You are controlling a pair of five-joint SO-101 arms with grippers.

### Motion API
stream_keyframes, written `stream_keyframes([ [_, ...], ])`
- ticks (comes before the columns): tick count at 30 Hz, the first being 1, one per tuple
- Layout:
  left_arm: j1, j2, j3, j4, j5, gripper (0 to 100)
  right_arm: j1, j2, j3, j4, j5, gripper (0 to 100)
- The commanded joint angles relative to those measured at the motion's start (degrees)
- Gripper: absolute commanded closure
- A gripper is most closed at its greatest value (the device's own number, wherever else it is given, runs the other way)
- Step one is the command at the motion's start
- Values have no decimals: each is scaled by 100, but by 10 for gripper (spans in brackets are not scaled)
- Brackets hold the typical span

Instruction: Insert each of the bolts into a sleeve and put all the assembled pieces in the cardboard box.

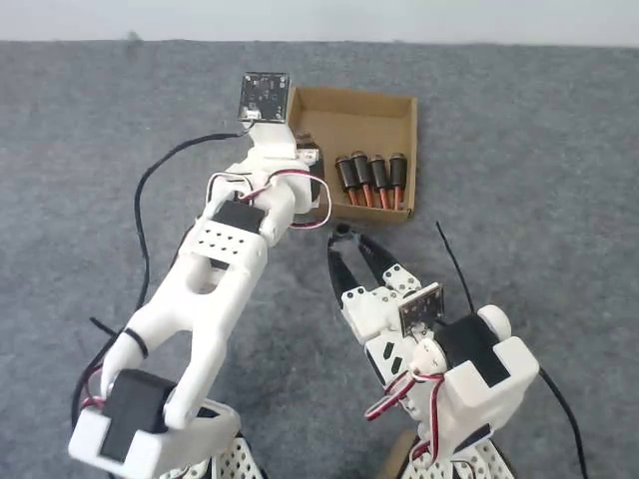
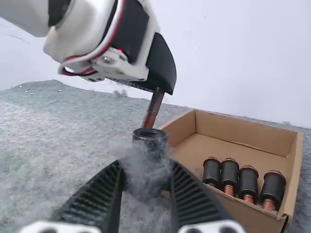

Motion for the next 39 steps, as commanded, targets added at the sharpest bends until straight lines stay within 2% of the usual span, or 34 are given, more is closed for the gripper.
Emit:
stream_keyframes([
  [1, 9, -396, -312, -141, -88, 989, -57, -303, 176, -4, -62, 992],
  [7, 62, -1468, 356, -193, -79, 989, -57, -321, 176, -4, -70, 992],
  [13, 79, -2400, 1156, -782, -53, 988, -57, -312, 176, -4, -70, 992],
  [26, 1292, -4237, 2536, -862, -70, 988, -66, -303, 176, -4, -70, 992],
  [35, 1363, -4211, 2659, -941, -79, 988, -66, -356, 185, -4, -70, 992],
  [39, 1459, -3991, 2826, -1512, -79, 988, -66, -356, 185, -4, -70, 992],
])
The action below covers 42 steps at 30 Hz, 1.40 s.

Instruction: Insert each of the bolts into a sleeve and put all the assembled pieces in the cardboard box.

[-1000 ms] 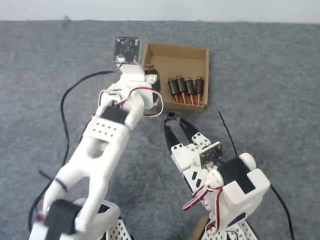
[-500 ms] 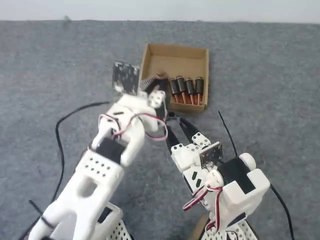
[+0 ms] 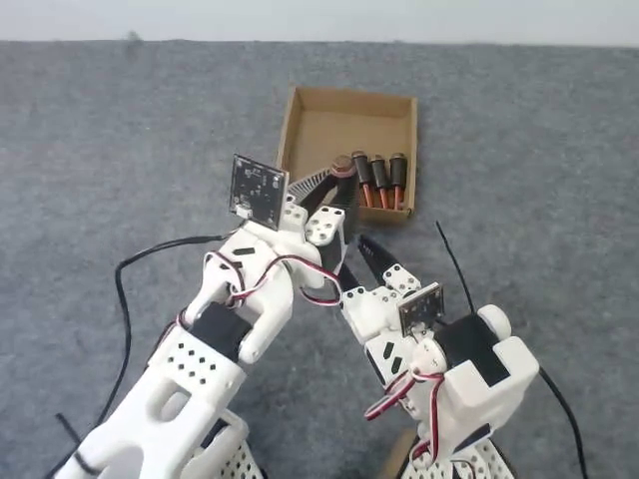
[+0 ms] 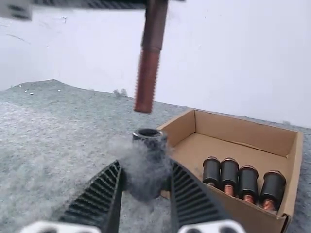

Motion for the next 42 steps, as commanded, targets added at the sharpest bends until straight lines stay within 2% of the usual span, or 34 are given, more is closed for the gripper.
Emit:
stream_keyframes([
  [1, 26, 158, 22, -624, -44, 988, -66, -356, 185, -4, -70, 992],
  [10, 44, 281, 268, -712, -53, 989, -31, -356, 185, -13, -70, 992],
  [16, 62, 281, 435, -712, -369, 989, -31, -356, 185, -13, -62, 992],
  [42, 9, 273, 734, -738, -378, 989, 75, -356, 158, -13, -70, 992],
])
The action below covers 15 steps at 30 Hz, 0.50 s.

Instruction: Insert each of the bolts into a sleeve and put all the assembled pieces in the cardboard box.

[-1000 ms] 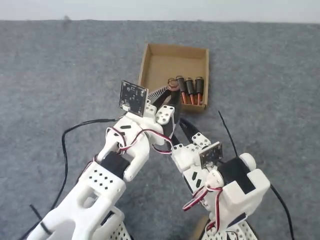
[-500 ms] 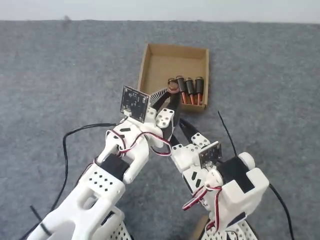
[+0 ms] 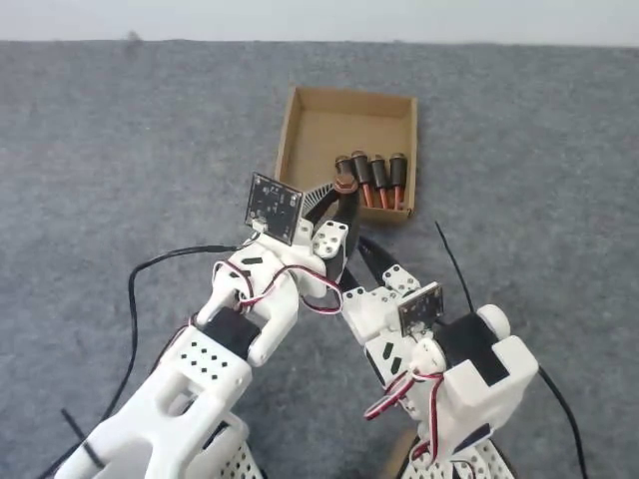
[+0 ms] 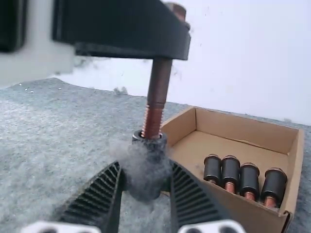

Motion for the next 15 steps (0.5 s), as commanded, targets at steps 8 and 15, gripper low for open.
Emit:
stream_keyframes([
  [8, 18, -70, 303, -79, -18, 989, 198, -356, 141, -22, -53, 992],
  [15, -9, -70, 593, -193, -18, 989, 207, -338, 149, -22, -53, 992],
])
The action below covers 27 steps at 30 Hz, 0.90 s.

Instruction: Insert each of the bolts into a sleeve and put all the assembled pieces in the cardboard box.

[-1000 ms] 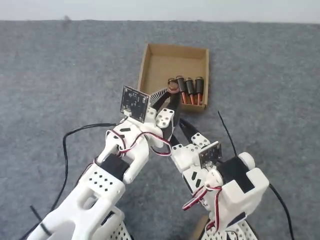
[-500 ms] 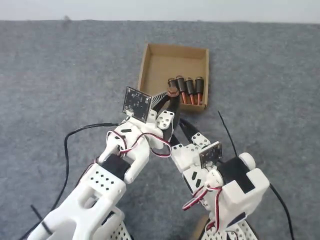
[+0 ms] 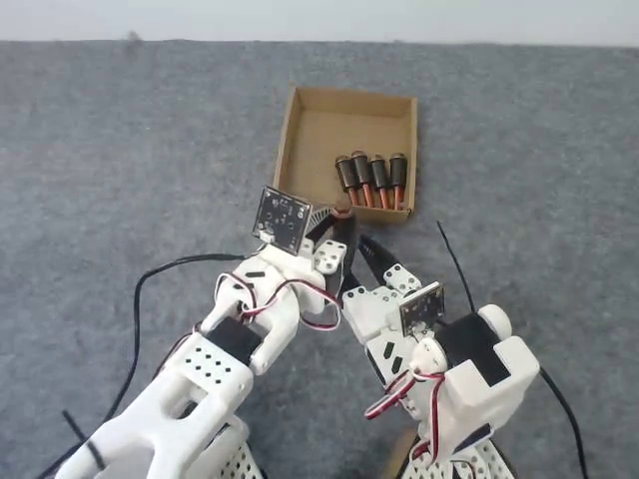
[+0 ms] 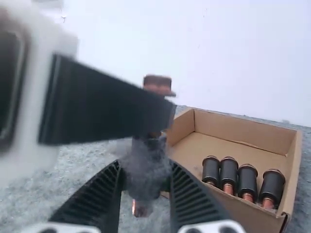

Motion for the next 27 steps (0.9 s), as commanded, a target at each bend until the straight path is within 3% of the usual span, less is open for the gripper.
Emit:
stream_keyframes([
  [1, -44, -70, 57, -308, -53, 989, 145, -347, 158, -22, -53, 992],
  [4, -44, -70, 251, -589, -53, 989, 145, -347, 176, -22, -53, 992],
  [27, -18, -18, 312, -369, -53, 986, 145, -312, 176, 13, -26, 992],
])
